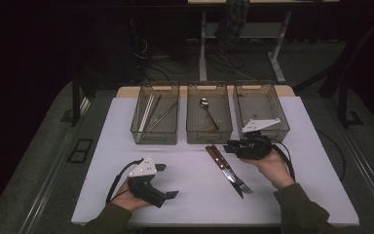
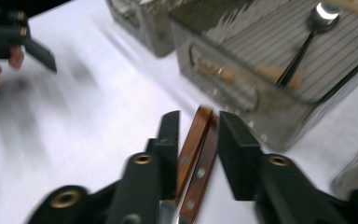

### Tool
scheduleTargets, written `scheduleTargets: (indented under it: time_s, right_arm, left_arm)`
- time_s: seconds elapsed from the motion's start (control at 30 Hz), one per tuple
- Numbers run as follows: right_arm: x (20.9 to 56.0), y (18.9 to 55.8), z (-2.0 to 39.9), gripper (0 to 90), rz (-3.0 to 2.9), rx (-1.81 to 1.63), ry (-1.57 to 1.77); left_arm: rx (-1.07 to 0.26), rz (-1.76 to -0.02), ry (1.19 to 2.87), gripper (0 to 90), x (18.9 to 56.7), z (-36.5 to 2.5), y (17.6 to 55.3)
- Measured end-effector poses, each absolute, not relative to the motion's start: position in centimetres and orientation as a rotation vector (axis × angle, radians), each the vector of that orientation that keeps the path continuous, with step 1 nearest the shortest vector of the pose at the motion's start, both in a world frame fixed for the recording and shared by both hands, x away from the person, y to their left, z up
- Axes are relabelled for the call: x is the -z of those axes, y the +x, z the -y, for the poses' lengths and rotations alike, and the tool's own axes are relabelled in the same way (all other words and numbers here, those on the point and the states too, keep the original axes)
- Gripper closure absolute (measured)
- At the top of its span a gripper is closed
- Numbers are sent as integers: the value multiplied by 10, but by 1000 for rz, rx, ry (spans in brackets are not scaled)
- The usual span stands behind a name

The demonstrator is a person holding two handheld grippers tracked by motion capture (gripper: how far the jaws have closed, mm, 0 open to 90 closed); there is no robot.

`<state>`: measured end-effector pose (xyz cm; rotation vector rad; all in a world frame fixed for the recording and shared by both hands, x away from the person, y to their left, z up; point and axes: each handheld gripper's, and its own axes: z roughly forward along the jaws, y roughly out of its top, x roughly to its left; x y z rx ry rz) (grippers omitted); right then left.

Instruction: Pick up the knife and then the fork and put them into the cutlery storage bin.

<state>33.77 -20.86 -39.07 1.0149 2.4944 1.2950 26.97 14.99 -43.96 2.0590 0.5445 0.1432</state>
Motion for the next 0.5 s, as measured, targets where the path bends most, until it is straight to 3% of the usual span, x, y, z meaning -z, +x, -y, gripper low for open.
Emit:
scheduleTargets:
  time_s: [0.23,0.5]
  right_arm:
    - [406,314,210,895,-2554,-1277,983]
    - [422,289,207,896,-2637,-1214,948]
  left_arm:
    - [-145,-544,2062,0,440,-149,269]
    - [-143,-541,2067,0,440,-149,270]
